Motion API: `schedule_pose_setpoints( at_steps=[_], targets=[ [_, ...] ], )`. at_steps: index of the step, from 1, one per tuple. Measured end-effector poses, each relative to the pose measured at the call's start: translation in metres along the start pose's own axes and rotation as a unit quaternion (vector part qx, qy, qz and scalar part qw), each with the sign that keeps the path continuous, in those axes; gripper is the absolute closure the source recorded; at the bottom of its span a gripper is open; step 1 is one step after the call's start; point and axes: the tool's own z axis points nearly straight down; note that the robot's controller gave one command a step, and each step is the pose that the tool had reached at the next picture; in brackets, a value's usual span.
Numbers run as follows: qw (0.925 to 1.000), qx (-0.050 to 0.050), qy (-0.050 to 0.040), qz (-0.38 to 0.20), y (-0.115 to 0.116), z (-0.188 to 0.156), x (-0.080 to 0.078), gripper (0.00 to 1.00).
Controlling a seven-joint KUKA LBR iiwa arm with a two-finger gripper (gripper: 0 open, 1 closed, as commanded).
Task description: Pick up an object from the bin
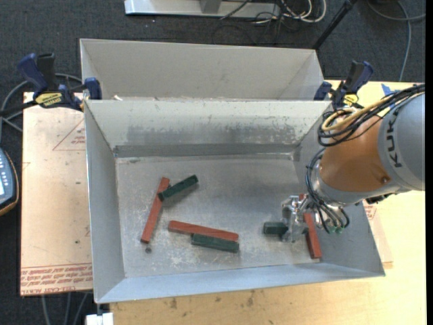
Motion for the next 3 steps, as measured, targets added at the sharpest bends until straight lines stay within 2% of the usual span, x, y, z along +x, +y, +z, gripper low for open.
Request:
schedule_pose_setpoints(
  at_steps=[1,2,3],
  targets=[
    [1.0,-0.003,-0.0011,-0.004,-0.0125,-0.0006,-0.0492,1.0],
    [1.0,-0.001,-0.001,-0.005,-0.0152,0.0,-0.0477,0.0],
    [1.0,0.0,-0.0004,-0.005,-0.0153,-0.0003,-0.0476,1.0]
  ],
)
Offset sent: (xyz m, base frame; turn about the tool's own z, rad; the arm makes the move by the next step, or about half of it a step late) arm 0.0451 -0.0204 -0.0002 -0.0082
